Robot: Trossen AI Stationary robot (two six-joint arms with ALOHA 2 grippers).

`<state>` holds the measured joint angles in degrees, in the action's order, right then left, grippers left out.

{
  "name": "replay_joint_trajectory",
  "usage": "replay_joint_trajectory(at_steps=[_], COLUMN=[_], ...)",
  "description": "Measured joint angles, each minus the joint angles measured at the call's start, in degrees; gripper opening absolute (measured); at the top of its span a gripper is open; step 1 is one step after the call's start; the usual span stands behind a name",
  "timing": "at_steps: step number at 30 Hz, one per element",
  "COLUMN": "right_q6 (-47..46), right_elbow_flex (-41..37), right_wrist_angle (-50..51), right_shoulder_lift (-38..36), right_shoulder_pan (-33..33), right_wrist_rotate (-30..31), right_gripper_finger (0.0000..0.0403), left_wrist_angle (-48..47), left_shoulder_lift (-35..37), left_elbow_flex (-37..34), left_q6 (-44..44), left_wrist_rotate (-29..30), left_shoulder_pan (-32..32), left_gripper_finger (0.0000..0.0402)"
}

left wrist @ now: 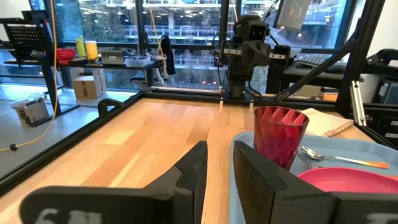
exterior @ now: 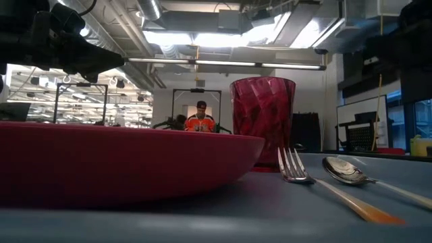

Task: Pick and place plate/cup/fork/spoon on tray
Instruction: Return to Home Position

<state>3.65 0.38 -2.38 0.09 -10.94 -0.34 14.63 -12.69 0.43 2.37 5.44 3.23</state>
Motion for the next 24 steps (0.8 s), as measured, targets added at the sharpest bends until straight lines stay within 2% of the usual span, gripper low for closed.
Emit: replay_joint_trajectory(at_steps=[4,7,12,18,24], right_q6=[7.47,11.81,3.25,-5.04,-6.20], right_elbow_flex=[0.00,0.00,0.00,0.00,0.00], right_wrist_angle=[-4.08,-2.75,1.15,0.91,0.95], right_shoulder_lift=[-0.04,-0.02,0.38,0.98,2.36], right_shoulder_pan=[0.02,0.02,0.70,3.40,5.67], right_wrist_rotate=[-3.54,-5.31,0.35,0.68,0.69], right_gripper_finger=[0.0007,0.0007,0.0007,0.0008,0.0008], left_wrist_angle=[-0.01,0.00,-0.01,0.00,-0.02], left_shoulder_lift=[0.00,0.00,0.00,0.00,0.00], left_elbow_flex=[0.00,-0.02,-0.02,0.00,-0.01], left_q6=[0.00,0.00,0.00,0.00,0.00], left_wrist_rotate=[0.00,0.00,0.01,0.00,0.00], left_shoulder_pan=[0.00,0.00,0.00,0.00,0.02], left_gripper_finger=[0.0071,0.0071,0.0071,0.0071,0.0071])
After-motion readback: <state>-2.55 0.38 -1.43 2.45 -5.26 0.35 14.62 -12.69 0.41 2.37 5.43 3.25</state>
